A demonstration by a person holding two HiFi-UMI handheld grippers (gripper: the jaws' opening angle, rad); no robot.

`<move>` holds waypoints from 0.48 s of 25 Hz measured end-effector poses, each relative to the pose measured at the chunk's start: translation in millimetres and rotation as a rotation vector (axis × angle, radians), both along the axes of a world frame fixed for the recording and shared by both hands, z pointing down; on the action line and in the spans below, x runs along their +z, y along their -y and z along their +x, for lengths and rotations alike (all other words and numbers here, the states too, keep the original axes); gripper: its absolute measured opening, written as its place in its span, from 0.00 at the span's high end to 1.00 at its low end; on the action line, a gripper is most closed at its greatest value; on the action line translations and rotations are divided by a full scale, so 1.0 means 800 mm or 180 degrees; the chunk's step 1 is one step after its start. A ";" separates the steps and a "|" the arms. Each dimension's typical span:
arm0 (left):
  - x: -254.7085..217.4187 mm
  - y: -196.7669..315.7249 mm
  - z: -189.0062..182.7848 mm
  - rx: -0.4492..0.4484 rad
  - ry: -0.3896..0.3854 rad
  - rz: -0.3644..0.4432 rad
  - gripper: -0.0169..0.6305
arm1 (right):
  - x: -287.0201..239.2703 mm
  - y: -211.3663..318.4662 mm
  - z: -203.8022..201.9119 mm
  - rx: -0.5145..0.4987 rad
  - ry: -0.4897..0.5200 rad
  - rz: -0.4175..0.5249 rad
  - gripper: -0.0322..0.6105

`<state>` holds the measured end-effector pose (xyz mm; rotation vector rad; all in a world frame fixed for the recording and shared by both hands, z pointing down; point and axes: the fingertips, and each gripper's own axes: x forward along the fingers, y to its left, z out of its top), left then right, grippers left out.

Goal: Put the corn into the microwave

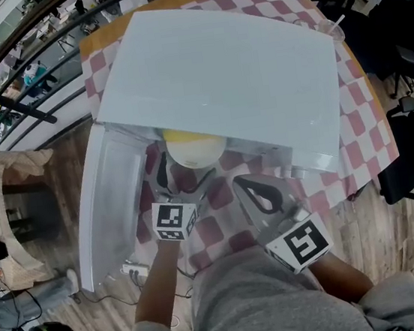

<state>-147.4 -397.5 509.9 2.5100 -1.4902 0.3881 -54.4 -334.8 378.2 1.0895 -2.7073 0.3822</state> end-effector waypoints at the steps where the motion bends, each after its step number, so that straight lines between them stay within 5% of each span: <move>1: 0.002 0.000 0.001 -0.0002 0.0053 -0.0005 0.13 | 0.000 0.000 0.001 0.0007 0.0002 -0.0005 0.95; 12: 0.010 0.026 0.007 -0.0248 0.0016 -0.0147 0.22 | 0.002 0.005 0.008 0.0051 -0.0002 -0.0017 0.95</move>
